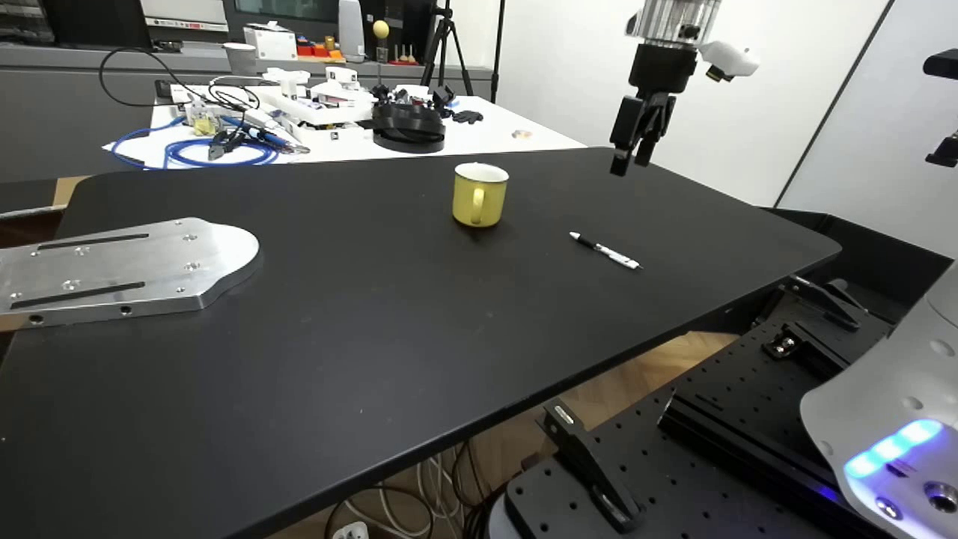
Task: Put the pen in the yellow cup
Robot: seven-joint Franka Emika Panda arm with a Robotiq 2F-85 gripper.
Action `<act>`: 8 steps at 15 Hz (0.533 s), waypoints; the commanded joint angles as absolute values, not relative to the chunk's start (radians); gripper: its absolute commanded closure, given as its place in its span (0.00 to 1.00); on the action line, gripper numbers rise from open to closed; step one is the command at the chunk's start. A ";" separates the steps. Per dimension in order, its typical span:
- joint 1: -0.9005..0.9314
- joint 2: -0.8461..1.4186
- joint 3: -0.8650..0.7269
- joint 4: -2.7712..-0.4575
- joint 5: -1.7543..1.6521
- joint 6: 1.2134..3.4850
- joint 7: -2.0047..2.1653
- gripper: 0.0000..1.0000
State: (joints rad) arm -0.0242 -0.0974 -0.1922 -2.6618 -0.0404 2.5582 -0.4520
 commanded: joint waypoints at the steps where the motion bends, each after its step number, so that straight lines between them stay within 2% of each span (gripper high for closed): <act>1: -0.055 -0.002 -0.174 -2.674 -0.035 2.663 -0.462 0.00; 8: -0.096 0.125 -0.122 -2.695 0.004 2.826 -0.498 0.00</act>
